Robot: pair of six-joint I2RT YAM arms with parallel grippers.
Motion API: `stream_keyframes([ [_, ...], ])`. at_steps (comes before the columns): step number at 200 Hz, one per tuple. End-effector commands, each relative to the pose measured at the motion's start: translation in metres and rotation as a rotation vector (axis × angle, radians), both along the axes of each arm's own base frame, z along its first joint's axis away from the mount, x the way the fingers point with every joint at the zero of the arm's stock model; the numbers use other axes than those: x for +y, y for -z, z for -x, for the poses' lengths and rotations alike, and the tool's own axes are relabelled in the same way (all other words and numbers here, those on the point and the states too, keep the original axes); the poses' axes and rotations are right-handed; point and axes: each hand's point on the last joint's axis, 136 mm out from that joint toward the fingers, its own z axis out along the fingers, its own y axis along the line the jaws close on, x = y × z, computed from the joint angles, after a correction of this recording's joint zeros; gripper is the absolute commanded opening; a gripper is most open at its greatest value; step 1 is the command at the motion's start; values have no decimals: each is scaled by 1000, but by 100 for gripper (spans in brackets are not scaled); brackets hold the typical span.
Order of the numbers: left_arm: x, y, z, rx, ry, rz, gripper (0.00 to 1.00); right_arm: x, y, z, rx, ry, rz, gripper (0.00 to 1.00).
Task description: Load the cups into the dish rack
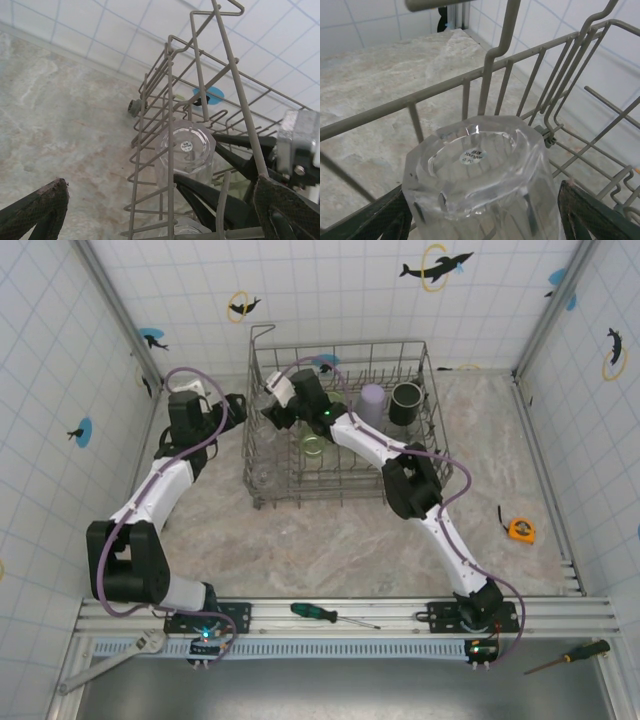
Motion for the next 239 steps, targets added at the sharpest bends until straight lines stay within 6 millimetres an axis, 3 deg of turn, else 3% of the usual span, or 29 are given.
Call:
stream_keyframes([
  [1,-71,30,27,107,265,23,98,18,4,17,3,-63,20,78],
  [83,-77,32,30,108,279,12,98,30,14,26,-4,-115,18,77],
  [103,-77,31,30,106,280,11,98,36,22,31,-4,-136,19,70],
  [131,-77,30,31,103,282,13,98,43,33,34,5,-147,16,68],
  [181,-77,29,31,101,281,11,98,46,37,36,46,-160,-29,55],
  [206,-77,29,32,101,285,13,97,49,23,38,69,-171,-88,47],
  [239,-76,29,32,100,280,11,98,53,-20,45,82,-190,-251,42],
])
